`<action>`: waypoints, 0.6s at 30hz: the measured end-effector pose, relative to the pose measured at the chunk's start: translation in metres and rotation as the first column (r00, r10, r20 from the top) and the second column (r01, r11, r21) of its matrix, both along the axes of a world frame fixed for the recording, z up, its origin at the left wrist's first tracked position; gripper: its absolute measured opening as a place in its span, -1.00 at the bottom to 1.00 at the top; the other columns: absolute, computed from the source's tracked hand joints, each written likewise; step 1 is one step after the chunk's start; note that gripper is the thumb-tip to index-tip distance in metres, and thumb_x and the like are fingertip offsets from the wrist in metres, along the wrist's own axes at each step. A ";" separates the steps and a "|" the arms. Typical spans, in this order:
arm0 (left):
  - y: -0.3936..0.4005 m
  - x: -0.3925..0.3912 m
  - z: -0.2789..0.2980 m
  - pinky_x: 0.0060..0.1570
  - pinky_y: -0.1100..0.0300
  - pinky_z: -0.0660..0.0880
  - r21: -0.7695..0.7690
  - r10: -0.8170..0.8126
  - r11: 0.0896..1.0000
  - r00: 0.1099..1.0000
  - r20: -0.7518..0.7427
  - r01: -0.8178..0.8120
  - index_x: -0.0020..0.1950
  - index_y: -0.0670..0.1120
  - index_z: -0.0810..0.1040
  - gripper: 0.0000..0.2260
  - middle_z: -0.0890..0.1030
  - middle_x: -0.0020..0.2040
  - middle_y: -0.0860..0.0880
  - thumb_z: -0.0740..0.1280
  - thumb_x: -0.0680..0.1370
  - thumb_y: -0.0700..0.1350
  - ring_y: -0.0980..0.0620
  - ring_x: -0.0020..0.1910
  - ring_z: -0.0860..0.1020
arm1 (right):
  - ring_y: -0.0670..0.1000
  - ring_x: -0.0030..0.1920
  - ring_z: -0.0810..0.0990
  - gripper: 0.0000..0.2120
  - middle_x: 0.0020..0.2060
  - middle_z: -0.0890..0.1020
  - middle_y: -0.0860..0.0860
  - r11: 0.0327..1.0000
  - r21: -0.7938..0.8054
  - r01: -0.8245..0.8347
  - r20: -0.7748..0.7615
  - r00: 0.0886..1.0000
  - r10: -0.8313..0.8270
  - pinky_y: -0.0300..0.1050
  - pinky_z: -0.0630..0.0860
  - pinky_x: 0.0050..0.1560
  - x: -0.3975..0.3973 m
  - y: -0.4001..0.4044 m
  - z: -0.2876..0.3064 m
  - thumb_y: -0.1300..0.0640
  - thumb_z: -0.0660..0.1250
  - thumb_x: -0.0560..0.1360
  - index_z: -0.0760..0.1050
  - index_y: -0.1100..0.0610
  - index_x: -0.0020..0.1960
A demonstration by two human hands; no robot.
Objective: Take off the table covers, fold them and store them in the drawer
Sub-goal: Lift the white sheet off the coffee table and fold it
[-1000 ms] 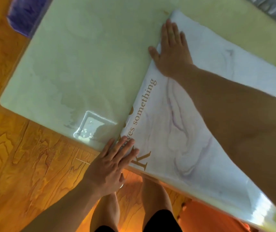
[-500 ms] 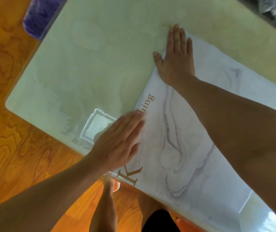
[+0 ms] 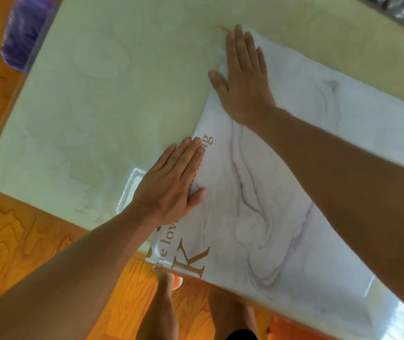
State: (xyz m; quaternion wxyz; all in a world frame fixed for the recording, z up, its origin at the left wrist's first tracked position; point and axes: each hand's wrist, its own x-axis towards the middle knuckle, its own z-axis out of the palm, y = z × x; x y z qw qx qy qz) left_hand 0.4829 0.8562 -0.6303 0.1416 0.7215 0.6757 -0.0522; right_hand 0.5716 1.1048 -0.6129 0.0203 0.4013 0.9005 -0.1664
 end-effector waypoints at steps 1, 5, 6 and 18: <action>0.001 0.000 0.000 0.61 -0.07 -0.01 0.004 -0.001 1.000 1.000 0.004 0.001 0.65 -0.23 -0.07 -0.27 -0.09 0.67 -0.18 0.01 0.66 0.22 -0.12 0.65 -0.10 | 0.24 0.61 -0.01 -0.30 0.61 0.03 0.24 0.999 0.014 -0.030 -0.074 0.997 0.031 0.18 -0.05 0.59 0.014 -0.025 0.009 -0.19 -0.02 0.66 0.02 0.27 0.62; 0.005 -0.002 0.006 0.62 -0.05 -0.04 -0.030 0.011 1.000 0.996 0.085 -0.008 0.66 -0.22 -0.06 -0.27 -0.05 0.67 -0.18 0.02 0.64 0.20 -0.11 0.65 -0.08 | 0.28 0.43 0.35 -0.42 0.46 0.38 0.24 0.991 -0.071 -0.113 -0.212 0.972 0.096 0.19 0.24 0.46 0.112 -0.202 0.040 -0.13 0.24 0.60 0.38 0.23 0.47; 0.006 -0.005 0.009 0.61 -0.04 -0.02 -0.034 0.004 0.999 0.994 0.110 0.000 0.66 -0.22 -0.02 -0.28 -0.01 0.67 -0.18 0.04 0.63 0.19 -0.11 0.65 -0.05 | 0.26 0.39 0.38 -0.38 0.44 0.40 0.20 0.985 -0.109 -0.134 -0.136 0.984 0.119 0.18 0.30 0.42 0.138 -0.244 0.044 -0.18 0.27 0.57 0.38 0.20 0.47; 0.045 -0.058 0.039 0.58 0.00 0.06 -0.099 -0.342 0.932 0.937 0.067 0.348 0.58 -0.13 0.30 -0.47 0.20 0.64 -0.09 0.29 0.60 -0.11 -0.05 0.59 0.23 | 0.28 0.37 0.40 -0.35 0.40 0.42 0.22 0.978 -0.009 -0.207 0.199 0.958 0.205 0.22 0.44 0.34 0.203 -0.311 0.031 -0.14 0.35 0.55 0.32 0.13 0.53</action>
